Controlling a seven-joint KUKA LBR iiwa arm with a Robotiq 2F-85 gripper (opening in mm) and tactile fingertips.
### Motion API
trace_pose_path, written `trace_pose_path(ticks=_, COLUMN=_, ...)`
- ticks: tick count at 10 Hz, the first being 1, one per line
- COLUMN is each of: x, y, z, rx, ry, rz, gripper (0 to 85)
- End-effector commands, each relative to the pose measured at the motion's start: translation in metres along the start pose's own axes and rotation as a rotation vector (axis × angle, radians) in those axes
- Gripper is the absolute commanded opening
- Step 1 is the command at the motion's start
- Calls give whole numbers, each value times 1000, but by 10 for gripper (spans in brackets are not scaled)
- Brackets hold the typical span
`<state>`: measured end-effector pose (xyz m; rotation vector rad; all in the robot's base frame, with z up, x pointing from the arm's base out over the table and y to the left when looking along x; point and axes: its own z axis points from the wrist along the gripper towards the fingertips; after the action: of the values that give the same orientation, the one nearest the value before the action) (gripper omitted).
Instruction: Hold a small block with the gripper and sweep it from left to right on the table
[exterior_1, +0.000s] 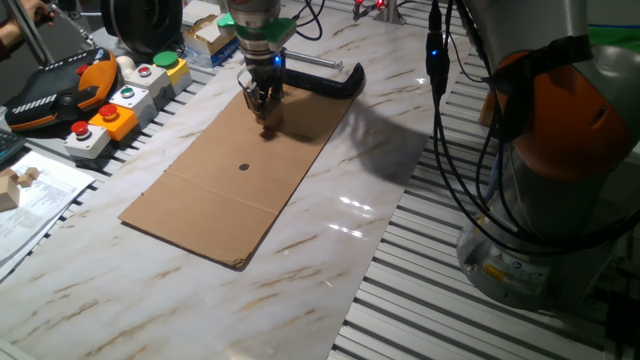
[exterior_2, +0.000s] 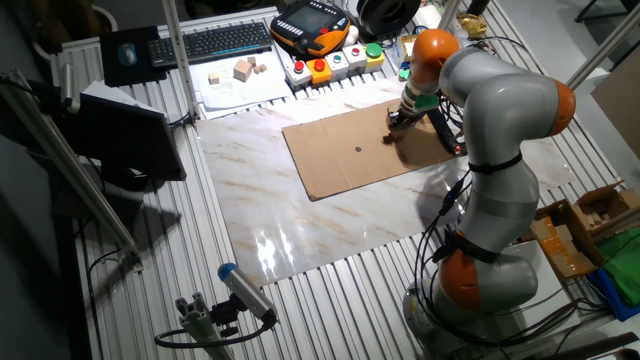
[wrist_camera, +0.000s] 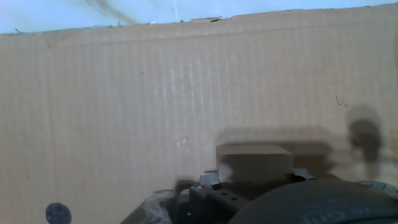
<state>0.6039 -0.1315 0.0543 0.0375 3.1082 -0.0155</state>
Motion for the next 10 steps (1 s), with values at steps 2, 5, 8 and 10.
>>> trace_pose_path(ticks=2, x=0, y=2, z=0, rx=0, ry=0, rz=1, gripper=7)
trace_pose_path(ticks=5, x=1, y=5, z=1, rx=2, ry=-1, rz=3, gripper=7)
trace_pose_path(ticks=8, x=1, y=7, z=1, rx=0, ry=-1, rz=3, gripper=7)
trace_pose_path(ticks=10, x=2, y=9, z=1, rx=-1, ry=-1, rz=3, gripper=7)
